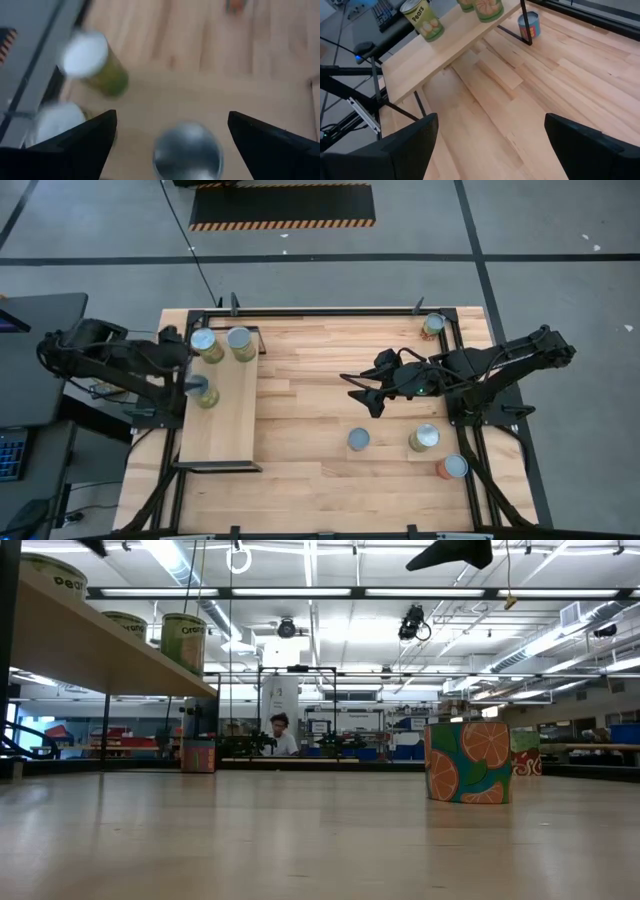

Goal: Pick and place cans onto a shelf
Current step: Put the canned pears on the shelf aligned with the other canned pears

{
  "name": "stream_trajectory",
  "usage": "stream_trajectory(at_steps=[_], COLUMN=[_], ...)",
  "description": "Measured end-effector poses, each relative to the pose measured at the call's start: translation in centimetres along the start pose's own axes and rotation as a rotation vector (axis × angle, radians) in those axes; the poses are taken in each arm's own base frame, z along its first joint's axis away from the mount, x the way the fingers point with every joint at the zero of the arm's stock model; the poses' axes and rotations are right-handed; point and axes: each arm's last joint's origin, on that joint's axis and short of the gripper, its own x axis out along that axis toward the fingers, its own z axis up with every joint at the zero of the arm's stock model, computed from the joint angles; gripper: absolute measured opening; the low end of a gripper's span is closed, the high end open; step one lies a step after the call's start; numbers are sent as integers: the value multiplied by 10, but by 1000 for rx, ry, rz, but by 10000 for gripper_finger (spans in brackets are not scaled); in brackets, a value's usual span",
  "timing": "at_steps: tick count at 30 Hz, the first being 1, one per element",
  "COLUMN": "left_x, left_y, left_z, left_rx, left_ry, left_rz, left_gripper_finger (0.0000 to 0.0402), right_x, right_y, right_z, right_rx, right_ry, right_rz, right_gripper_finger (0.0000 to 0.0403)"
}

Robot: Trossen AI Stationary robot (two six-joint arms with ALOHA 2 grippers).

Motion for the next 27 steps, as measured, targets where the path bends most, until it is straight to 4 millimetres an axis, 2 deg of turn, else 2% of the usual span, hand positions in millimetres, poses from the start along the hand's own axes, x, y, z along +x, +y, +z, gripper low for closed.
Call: stream_trajectory(at_steps=[8,14,19,22,27], left_x=[6,21,35,44,60], left_y=[-20,-37,-45,-42,-33], left_z=[53,87,112,124,143], left_rx=[-101,-116,-105,-178,-315], left_ry=[-399,-558,-660,-696,-764], left_rz=[-113,-148,-121,-97,-9], left_gripper_finger=[389,389,389,389,389], right_x=[0,-5,-23,-34,-47], right_y=[0,-6,-26,-42,-71], right_z=[0,-1,-4,-8,-20], right_rx=[-52,-80,-11,48,198], right_ry=[0,12,1,21,192], right_rz=[-2,-48,-229,-364,-597], right_gripper_finger=[373,373,373,373,373])
